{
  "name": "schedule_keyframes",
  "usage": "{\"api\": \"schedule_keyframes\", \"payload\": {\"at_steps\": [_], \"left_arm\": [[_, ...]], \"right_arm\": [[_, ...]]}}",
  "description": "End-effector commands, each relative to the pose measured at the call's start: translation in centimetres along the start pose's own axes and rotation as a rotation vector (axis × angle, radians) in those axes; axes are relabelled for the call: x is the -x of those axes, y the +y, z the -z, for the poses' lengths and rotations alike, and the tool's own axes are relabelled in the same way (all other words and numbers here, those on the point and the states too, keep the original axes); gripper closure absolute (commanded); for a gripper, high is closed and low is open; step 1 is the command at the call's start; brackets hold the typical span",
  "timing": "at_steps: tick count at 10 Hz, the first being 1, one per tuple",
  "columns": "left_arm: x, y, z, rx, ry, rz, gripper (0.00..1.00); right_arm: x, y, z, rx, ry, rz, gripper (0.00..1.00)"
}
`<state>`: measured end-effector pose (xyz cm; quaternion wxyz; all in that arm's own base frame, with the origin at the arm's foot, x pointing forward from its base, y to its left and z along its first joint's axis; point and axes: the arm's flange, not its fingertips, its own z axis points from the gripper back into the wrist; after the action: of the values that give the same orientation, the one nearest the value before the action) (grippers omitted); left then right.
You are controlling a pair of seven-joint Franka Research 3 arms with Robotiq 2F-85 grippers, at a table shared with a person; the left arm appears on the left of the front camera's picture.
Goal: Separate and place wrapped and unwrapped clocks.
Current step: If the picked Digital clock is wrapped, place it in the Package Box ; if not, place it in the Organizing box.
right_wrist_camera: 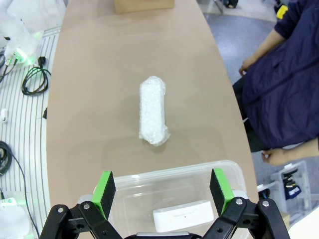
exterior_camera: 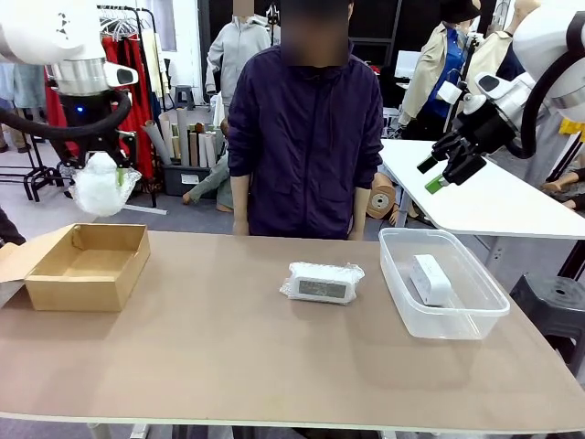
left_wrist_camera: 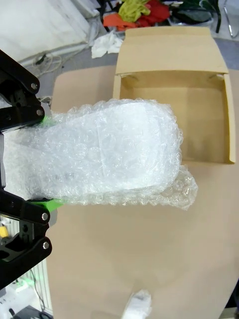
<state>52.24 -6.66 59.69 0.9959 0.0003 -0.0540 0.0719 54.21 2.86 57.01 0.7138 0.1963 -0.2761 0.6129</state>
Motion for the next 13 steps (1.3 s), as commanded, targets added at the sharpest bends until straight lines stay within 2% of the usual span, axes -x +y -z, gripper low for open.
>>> {"api": "schedule_keyframes", "payload": {"at_steps": [1,7,9,12,13], "left_arm": [[0.0,0.0,0.0,-0.006,0.001,0.034,1.00],[-0.1,-0.3,0.3,-0.002,0.006,0.020,1.00],[-2.8,2.5,3.4,-0.036,-0.001,-0.022,1.00],[-5.5,5.9,8.3,-0.087,0.020,0.079,1.00],[-5.9,7.3,9.8,-0.134,0.019,0.070,1.00]], "right_arm": [[-0.2,-0.1,-0.2,-0.003,-0.003,-0.005,0.00],[-0.2,-0.1,-0.2,-0.003,-0.003,-0.005,0.00],[-0.2,-0.1,-0.2,-0.003,-0.003,-0.005,0.00],[-0.2,-0.1,-0.2,-0.003,-0.003,-0.005,0.00],[-0.2,-0.1,-0.2,-0.003,-0.003,-0.005,0.00]]}}
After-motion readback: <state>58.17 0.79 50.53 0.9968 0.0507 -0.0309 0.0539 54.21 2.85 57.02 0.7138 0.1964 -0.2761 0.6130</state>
